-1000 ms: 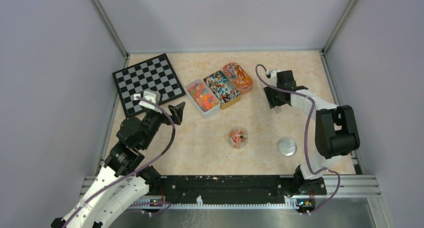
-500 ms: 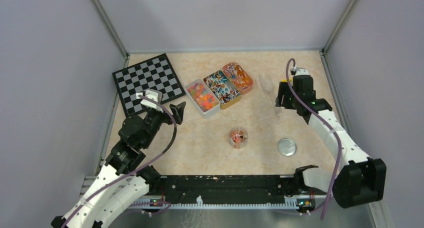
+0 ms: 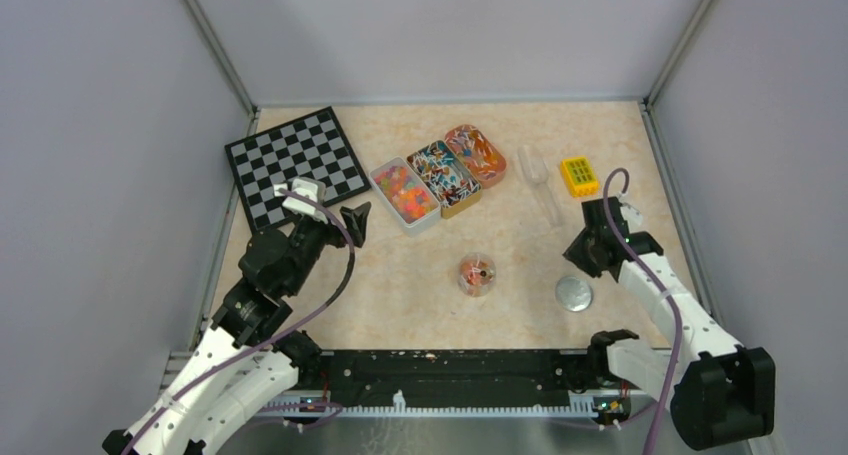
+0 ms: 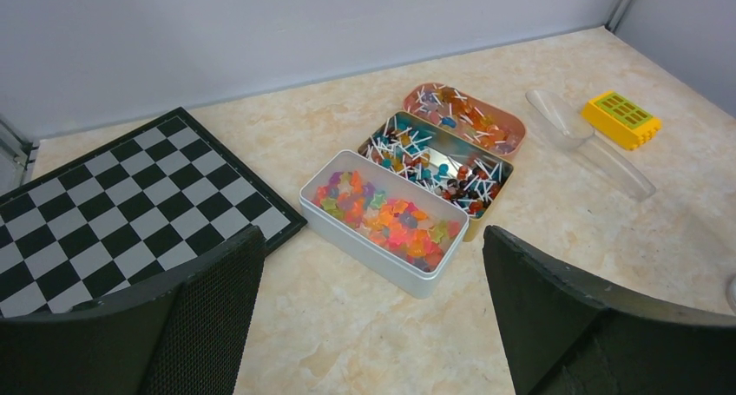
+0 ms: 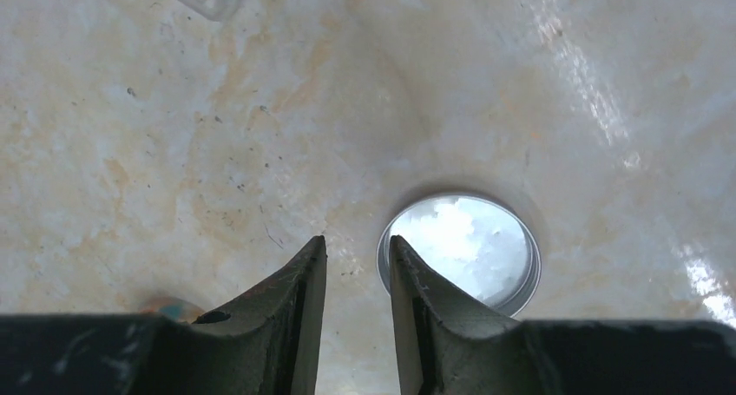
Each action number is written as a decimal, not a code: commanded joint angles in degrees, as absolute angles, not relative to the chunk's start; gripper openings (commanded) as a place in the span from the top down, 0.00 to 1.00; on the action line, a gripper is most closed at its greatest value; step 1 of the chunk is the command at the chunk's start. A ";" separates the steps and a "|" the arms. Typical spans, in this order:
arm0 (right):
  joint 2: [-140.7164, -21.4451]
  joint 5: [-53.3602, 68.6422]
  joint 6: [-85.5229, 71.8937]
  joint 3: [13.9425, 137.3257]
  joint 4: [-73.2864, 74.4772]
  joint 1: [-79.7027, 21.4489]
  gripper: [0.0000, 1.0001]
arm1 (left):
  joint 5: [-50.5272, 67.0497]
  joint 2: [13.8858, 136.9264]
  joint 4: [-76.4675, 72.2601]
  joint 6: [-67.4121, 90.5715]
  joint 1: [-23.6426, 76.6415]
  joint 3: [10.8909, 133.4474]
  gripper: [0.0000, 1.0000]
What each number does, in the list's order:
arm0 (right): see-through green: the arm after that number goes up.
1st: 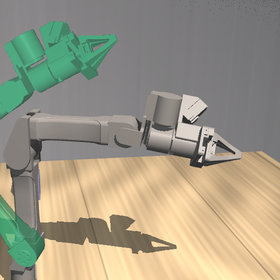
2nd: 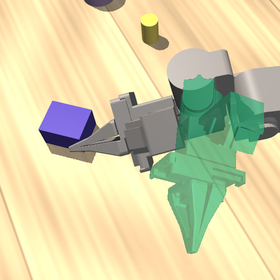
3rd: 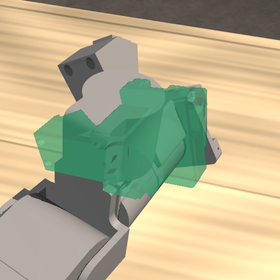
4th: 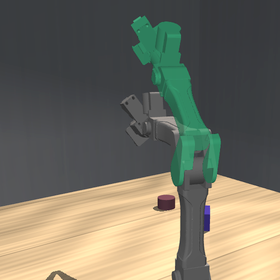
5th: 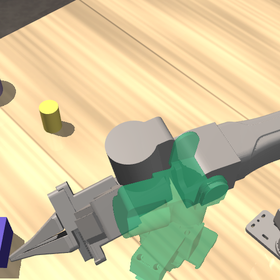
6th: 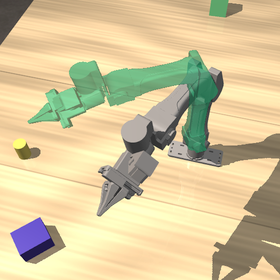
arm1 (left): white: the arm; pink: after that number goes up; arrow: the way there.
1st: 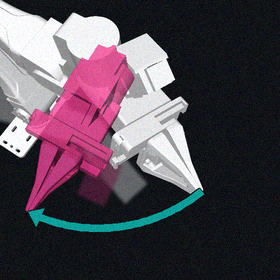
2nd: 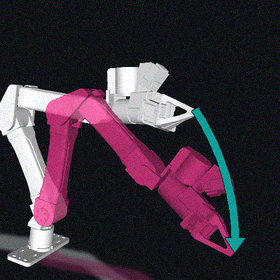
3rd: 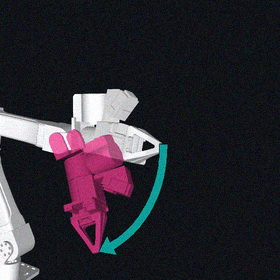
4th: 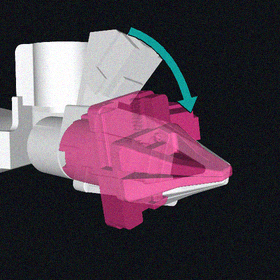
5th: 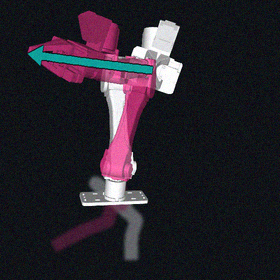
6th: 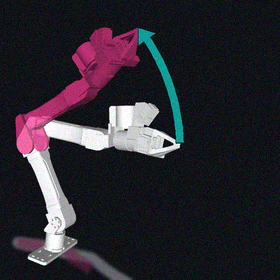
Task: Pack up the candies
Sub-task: Pick up the bottle lid at the center of the board.
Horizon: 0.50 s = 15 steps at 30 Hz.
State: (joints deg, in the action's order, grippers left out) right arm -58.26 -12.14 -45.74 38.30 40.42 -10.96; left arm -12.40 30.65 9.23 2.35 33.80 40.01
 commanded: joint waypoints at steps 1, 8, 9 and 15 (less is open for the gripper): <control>-54.68 -15.00 -59.15 36.06 43.00 -10.73 0.69 | -13.21 30.96 7.66 1.67 33.99 39.81 0.01; -53.57 -13.59 -65.95 32.28 40.89 -10.72 0.74 | -13.11 31.03 7.70 1.67 33.93 39.81 0.01; -53.73 -13.08 -66.20 31.79 40.10 -10.72 0.74 | -12.98 31.10 7.69 1.67 33.95 39.77 0.01; -55.01 -12.05 -70.33 29.28 38.38 -10.72 0.75 | -13.08 31.29 7.68 1.58 33.93 39.79 0.01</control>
